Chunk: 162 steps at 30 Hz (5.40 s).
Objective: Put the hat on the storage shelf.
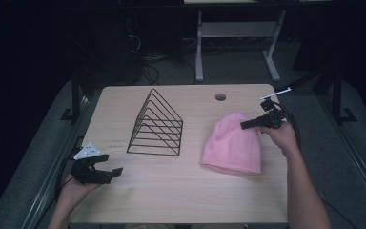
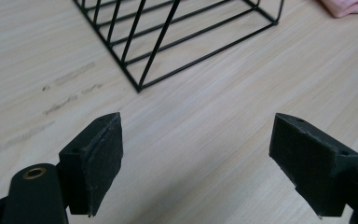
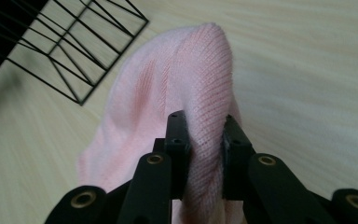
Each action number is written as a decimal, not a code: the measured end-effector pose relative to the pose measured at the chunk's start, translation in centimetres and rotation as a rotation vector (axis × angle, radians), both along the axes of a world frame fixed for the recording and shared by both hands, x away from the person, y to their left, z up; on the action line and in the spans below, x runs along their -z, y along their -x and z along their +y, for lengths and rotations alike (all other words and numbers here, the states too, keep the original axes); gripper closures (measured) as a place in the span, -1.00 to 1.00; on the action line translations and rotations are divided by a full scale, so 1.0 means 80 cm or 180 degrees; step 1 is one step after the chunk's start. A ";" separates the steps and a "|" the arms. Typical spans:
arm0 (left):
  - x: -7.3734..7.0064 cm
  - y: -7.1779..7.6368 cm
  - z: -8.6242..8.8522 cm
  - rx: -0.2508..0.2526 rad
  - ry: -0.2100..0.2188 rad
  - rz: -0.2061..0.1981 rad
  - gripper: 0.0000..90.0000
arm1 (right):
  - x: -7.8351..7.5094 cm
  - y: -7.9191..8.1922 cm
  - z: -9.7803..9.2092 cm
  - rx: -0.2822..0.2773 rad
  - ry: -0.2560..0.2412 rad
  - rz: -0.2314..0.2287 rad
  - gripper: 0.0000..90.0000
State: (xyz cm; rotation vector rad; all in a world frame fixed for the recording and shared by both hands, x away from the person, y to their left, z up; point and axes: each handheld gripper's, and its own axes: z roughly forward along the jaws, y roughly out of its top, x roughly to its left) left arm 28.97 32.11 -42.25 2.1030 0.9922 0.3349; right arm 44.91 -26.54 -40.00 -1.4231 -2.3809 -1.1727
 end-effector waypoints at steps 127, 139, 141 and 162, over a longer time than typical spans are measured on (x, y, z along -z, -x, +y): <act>-0.183 -0.152 -0.034 0.0801 0.0464 -0.0078 0.85 | -0.304 -0.019 0.304 -0.1549 -0.0309 -0.1578 0.73; -0.170 -0.157 -0.042 0.0782 0.0298 0.0002 0.85 | -0.278 -0.019 0.291 -0.1552 -0.0324 -0.1520 0.73; -0.168 -0.157 -0.044 0.0792 0.0276 0.0005 0.85 | -0.277 -0.018 0.291 -0.1550 -0.0333 -0.1498 0.73; -0.146 -0.159 -0.047 0.0800 0.0149 0.0108 0.83 | -0.244 -0.010 0.289 -0.1608 -0.0337 -0.1426 0.72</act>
